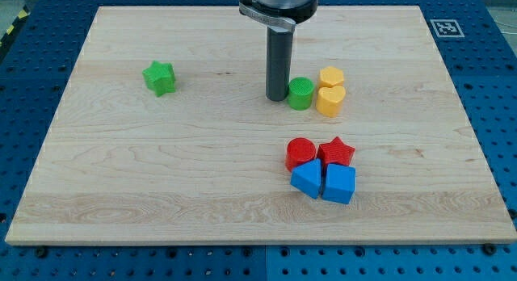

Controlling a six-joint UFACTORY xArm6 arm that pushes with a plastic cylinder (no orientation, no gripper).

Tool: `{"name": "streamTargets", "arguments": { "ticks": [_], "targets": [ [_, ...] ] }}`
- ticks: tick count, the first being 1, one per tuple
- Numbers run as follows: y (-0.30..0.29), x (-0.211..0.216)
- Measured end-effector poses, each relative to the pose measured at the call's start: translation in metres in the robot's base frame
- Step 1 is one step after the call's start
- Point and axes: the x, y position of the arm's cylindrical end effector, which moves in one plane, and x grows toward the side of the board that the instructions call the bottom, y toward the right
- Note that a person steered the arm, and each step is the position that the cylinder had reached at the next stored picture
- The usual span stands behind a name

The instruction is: Place the green star above the green circle

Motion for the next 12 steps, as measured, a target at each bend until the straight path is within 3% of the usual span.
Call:
{"name": "streamTargets", "arguments": {
  "ticks": [2,4,5,6,12],
  "targets": [
    [-0.069,0.008],
    [-0.144,0.043],
    [-0.202,0.038],
    [-0.227,0.008],
    [-0.195,-0.03]
  ]
}}
